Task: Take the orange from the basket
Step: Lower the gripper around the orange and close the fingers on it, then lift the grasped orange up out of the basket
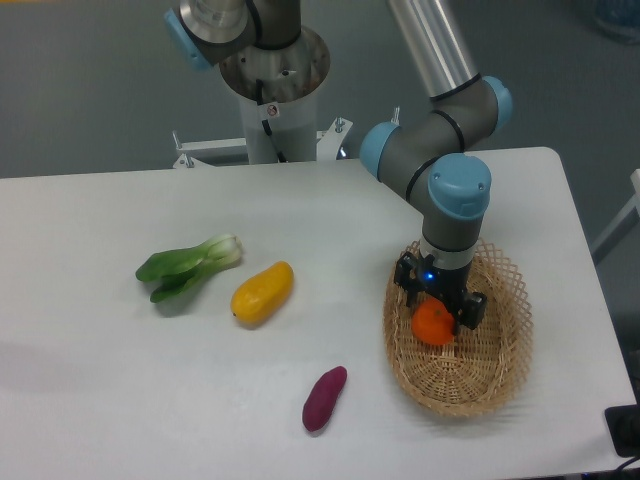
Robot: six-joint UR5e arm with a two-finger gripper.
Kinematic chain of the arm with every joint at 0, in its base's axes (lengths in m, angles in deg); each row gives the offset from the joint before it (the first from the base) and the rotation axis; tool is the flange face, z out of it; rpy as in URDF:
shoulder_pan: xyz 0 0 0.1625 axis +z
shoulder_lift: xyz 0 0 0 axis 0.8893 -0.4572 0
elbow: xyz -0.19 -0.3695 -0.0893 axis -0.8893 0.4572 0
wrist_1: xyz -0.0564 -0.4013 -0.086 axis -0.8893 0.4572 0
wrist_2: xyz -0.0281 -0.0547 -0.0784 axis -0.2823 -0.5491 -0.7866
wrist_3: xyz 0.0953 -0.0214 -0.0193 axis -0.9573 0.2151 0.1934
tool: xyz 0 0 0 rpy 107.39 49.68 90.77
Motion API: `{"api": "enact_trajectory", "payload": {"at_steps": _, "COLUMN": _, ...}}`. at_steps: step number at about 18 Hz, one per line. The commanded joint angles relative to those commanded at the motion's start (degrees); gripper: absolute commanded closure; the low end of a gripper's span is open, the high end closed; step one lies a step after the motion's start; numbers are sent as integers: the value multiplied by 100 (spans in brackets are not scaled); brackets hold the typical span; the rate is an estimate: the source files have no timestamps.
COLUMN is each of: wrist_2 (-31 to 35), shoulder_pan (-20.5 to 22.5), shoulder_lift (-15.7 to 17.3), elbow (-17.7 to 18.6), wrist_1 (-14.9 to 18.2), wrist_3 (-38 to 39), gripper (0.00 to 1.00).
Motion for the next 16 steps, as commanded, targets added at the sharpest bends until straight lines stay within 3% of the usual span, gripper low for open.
{"api": "enact_trajectory", "payload": {"at_steps": 7, "wrist_2": -26, "shoulder_pan": 35, "shoulder_lift": 53, "elbow": -149, "wrist_1": 9, "wrist_3": -61, "gripper": 38}}
{"api": "enact_trajectory", "payload": {"at_steps": 14, "wrist_2": -562, "shoulder_pan": 158, "shoulder_lift": 369, "elbow": -685, "wrist_1": 114, "wrist_3": 604, "gripper": 37}}
{"api": "enact_trajectory", "payload": {"at_steps": 16, "wrist_2": -571, "shoulder_pan": 106, "shoulder_lift": 422, "elbow": -948, "wrist_1": 368, "wrist_3": 939, "gripper": 37}}
